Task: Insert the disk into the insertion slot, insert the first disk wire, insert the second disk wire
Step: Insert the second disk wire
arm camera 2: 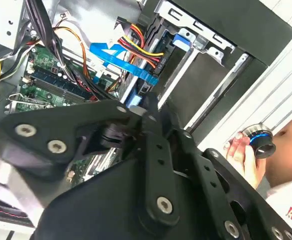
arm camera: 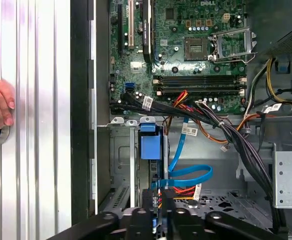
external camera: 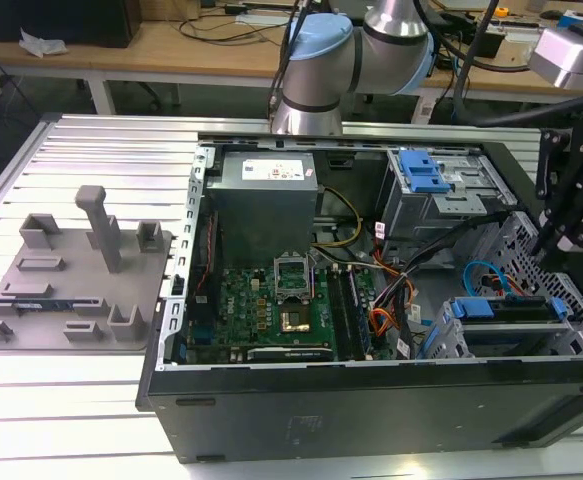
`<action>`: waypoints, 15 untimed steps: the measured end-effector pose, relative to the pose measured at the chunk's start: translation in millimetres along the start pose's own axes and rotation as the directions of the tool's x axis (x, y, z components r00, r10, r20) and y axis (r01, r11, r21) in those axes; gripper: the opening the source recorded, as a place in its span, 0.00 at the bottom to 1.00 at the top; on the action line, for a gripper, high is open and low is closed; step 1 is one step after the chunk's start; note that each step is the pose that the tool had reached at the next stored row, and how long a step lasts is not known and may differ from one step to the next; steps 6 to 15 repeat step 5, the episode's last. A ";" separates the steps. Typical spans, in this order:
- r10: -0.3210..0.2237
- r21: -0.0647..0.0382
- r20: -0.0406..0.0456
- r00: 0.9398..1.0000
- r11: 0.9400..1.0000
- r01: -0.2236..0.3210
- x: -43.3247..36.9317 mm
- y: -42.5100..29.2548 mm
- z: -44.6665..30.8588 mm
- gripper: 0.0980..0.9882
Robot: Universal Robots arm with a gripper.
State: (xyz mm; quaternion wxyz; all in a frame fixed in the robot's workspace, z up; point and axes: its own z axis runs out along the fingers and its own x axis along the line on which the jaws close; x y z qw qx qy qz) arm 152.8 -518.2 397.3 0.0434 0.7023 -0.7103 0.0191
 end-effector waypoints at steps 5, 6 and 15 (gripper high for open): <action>0.000 0.000 0.000 1.000 1.000 0.000 0.0 0.0 0.0 0.01; 0.000 0.000 0.000 1.000 1.000 0.000 0.0 0.0 0.0 0.01; 0.000 0.000 0.000 1.000 1.000 0.000 0.0 0.0 0.0 0.01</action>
